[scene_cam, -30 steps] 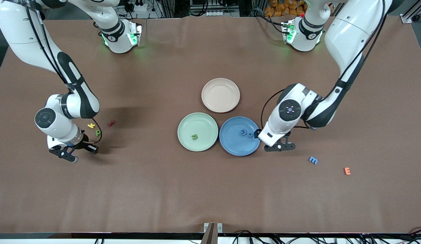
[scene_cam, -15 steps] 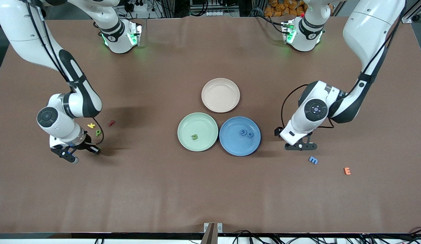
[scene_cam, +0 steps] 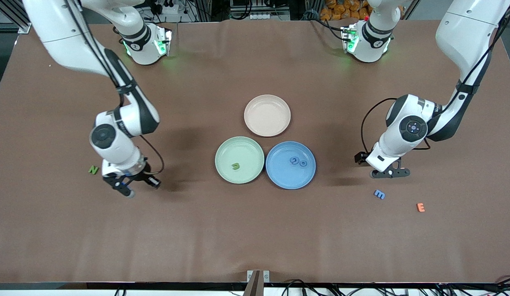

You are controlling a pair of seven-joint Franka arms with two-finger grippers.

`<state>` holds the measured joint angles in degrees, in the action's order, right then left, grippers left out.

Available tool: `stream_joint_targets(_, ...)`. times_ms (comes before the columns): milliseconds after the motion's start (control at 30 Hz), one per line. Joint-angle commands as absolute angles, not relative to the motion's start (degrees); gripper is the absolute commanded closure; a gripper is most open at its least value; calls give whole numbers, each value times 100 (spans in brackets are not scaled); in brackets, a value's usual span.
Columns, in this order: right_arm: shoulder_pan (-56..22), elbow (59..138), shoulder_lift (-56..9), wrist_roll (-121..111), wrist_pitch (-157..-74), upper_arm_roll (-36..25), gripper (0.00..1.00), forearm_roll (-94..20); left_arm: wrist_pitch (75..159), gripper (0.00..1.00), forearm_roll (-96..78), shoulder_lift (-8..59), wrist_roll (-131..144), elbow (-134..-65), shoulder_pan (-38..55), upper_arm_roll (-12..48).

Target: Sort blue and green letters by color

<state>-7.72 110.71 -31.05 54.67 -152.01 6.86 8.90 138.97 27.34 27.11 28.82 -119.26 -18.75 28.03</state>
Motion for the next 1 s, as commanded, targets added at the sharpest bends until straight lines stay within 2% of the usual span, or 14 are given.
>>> stream_joint_targets(0,-1063,10802,-3269,6212,-15126,835,100,896,14018,0,3146,2601,2804,-12181,-2259,2865)
stream_joint_targets(400,-1871,10310,-3489,7549,-15117,879,100,888,14080,0,3146,2707,2725,-12375,-2268,2874)
stream_joint_targets(701,-2241,9879,-3656,8244,-14924,1046,100,888,14563,0,3146,2663,2716,-12752,-2285,2857)
stream_joint_targets(967,-2408,9817,-3797,8525,-14854,1187,100,905,14880,0,3173,2619,2470,-12981,-2539,2865)
